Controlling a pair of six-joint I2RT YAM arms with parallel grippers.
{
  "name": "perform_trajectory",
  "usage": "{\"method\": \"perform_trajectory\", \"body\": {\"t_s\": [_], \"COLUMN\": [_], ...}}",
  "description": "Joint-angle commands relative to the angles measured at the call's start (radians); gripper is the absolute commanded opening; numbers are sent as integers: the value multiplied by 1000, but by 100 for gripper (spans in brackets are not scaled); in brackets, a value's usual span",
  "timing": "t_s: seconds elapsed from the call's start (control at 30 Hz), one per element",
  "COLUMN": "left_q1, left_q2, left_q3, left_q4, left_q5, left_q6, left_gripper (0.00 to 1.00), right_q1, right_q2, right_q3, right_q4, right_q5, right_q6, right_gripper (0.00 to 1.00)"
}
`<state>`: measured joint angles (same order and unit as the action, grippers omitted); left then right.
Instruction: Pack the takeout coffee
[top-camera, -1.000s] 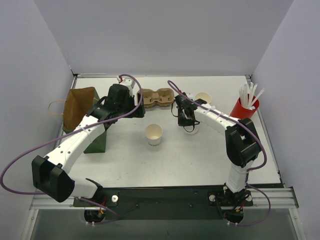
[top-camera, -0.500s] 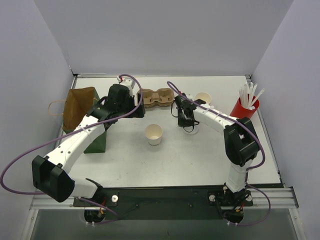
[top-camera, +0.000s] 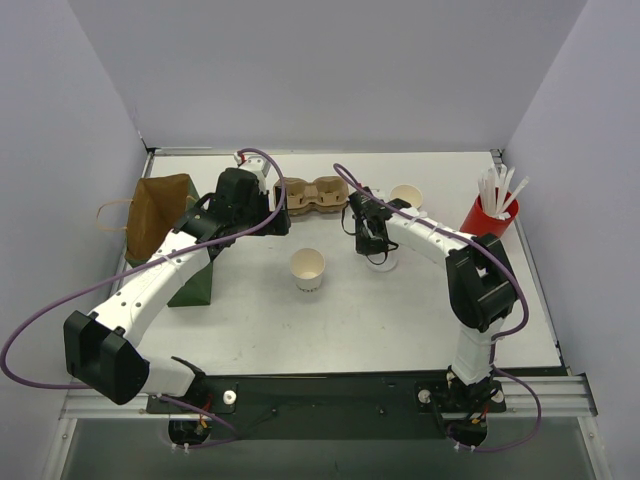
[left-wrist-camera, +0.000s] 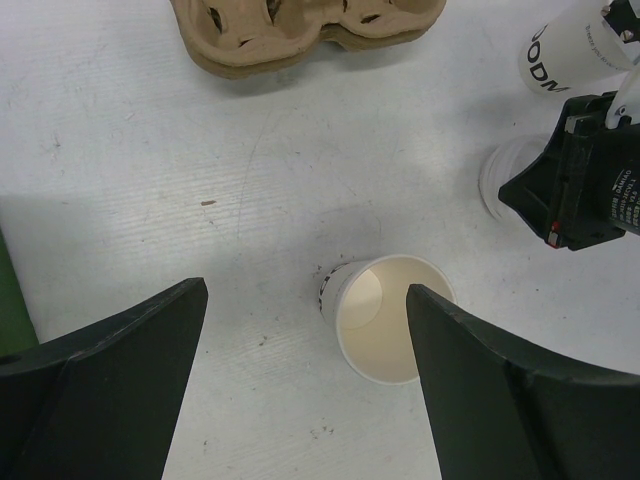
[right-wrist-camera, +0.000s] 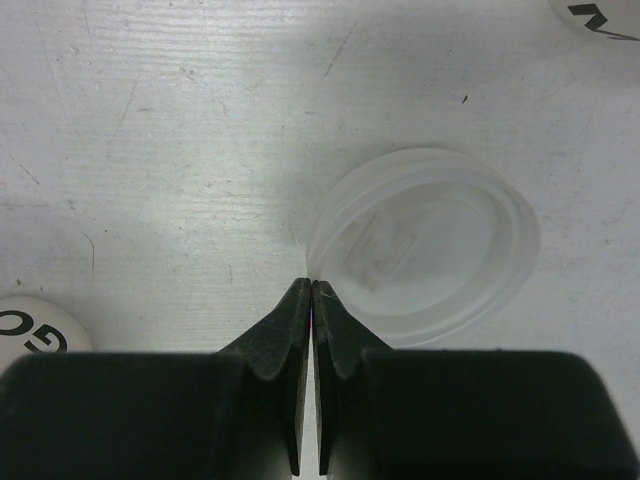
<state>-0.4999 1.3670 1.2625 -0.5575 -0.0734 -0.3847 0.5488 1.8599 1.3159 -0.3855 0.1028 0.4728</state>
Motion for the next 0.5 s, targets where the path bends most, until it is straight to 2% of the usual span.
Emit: {"method": "perform_trajectory", "body": {"t_s": [0.0,0.47], "left_q1": [9,9], "left_q2": [-25,-14], "left_q3": [2,9], "left_q4": [47,59], "left_q5": [-5,14], "left_q6": [-8,-17], "left_gripper": [92,92], "right_q1": [-10,-15], "right_q2": [-14,-114], "right_q3": [11,43], "right_q4": [-23,-90], "right_q5": [21,86], "right_q6": [1,-20], "right_gripper": [0,0]}}
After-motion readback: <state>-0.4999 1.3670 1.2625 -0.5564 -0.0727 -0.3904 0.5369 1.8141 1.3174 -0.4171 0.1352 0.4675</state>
